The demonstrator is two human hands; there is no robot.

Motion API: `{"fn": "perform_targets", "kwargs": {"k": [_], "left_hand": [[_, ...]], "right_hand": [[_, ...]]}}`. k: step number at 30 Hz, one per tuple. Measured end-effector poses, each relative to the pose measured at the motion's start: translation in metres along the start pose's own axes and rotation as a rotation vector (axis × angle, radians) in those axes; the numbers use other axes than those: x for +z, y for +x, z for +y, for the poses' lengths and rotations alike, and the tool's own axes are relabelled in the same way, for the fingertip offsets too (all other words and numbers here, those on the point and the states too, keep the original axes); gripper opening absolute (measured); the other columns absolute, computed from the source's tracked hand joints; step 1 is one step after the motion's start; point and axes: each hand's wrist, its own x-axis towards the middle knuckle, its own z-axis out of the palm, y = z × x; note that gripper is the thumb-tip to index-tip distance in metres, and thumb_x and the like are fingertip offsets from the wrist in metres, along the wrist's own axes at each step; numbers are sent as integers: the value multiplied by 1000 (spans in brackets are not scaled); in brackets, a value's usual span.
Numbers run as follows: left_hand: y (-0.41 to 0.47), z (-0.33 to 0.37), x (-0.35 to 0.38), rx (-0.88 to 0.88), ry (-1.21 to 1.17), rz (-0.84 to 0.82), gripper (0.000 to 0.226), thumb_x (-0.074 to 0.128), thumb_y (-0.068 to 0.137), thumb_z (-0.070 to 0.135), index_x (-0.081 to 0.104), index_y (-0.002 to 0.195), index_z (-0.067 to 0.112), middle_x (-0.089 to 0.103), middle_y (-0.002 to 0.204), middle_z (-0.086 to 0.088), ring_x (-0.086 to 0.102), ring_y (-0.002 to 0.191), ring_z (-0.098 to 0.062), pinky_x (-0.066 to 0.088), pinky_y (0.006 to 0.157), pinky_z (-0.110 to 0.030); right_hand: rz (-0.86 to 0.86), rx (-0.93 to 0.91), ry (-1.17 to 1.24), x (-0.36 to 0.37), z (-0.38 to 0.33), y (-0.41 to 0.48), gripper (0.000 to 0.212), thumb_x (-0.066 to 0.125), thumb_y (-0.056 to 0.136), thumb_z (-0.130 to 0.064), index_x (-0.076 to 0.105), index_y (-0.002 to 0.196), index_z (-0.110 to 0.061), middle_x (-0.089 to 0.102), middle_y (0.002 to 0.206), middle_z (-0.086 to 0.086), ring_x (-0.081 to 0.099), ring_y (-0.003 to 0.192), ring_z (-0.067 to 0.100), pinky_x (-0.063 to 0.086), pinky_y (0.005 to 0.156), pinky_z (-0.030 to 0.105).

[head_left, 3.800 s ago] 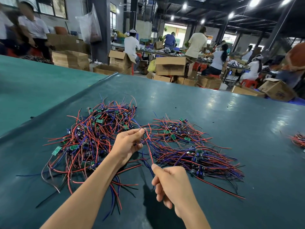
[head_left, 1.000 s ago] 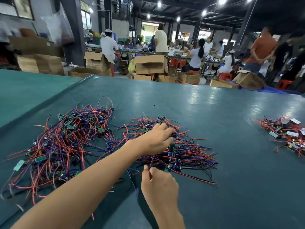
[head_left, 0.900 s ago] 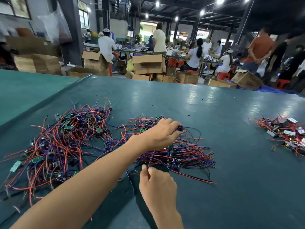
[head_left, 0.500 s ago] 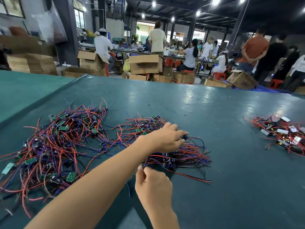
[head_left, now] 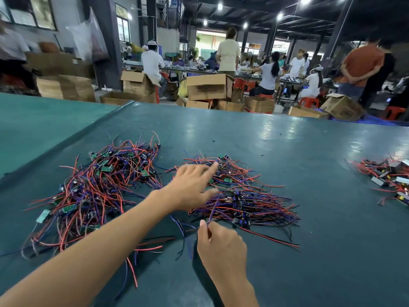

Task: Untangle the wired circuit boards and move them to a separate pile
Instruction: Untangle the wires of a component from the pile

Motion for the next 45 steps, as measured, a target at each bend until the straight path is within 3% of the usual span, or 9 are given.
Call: {"fn": "perform_targets", "kwargs": {"k": [3, 7, 9, 14, 22, 28, 39, 42, 45], "left_hand": [[-16, -62, -16, -315, 155, 22, 76, 43, 98, 56, 15, 160, 23, 36, 153, -12, 34, 140, -35, 26, 116, -47], [-49, -130, -23, -611, 260, -258, 61, 48, 96, 51, 40, 148, 19, 40, 148, -16, 34, 138, -38, 33, 112, -51], [-62, -143, -21, -596, 272, -398, 58, 48, 98, 52, 43, 147, 21, 41, 148, -14, 36, 138, -37, 34, 110, -51], [-62, -138, -25, -561, 188, -227, 18, 58, 88, 28, 66, 102, 19, 68, 108, -4, 63, 106, -28, 44, 99, -45], [-51, -128, -10, -508, 370, -132, 65, 57, 83, 48, 39, 145, 38, 36, 146, -5, 29, 134, -34, 28, 104, -53], [-37, -119, -7, -642, 164, -160, 28, 53, 95, 41, 68, 113, 27, 65, 119, -2, 45, 121, -28, 28, 100, -52], [-46, -101, -24, -524, 399, -301, 14, 55, 85, 13, 53, 96, 21, 60, 114, -6, 44, 117, -33, 30, 100, -51], [-46, -99, -37, -468, 413, -198, 23, 61, 93, 32, 66, 114, 24, 54, 123, -6, 40, 122, -33, 32, 101, -50], [-46, -92, -63, -489, -2, 49, 22, 64, 91, 52, 72, 104, 36, 58, 119, 0, 45, 121, -30, 36, 101, -46]], "right_hand": [[-2, 9, 29, -3, -2, 0, 47, 31, 102, -51, 55, 76, -21, 70, 79, -1, 63, 76, 26, 38, 60, 34], [-8, 41, 50, -4, -3, 0, 46, 34, 102, -51, 48, 70, -20, 59, 65, -4, 48, 61, 21, 37, 57, 33], [-14, 46, 60, -5, -2, -1, 49, 35, 102, -50, 44, 66, -19, 48, 56, -6, 43, 55, 16, 34, 54, 33], [-47, 55, 101, -8, -5, -1, 51, 35, 102, -51, 40, 62, -20, 48, 56, -6, 54, 59, 15, 41, 56, 30], [-61, 55, 106, -11, -6, -1, 52, 36, 102, -51, 36, 60, -20, 43, 53, -7, 46, 54, 13, 36, 53, 28], [-67, 41, 90, -12, -4, 1, 52, 35, 103, -49, 36, 60, -21, 46, 55, -7, 46, 52, 12, 33, 50, 24], [-31, 41, 64, -7, -3, 1, 54, 38, 102, -49, 35, 57, -19, 42, 50, -7, 36, 44, 8, 25, 44, 21], [-27, 38, 29, -6, -4, 0, 53, 37, 102, -50, 36, 58, -20, 43, 51, -7, 40, 47, 10, 27, 45, 21], [-22, 31, -10, -6, -4, 0, 53, 35, 102, -50, 35, 60, -18, 45, 53, -7, 43, 50, 11, 30, 47, 23]]}}
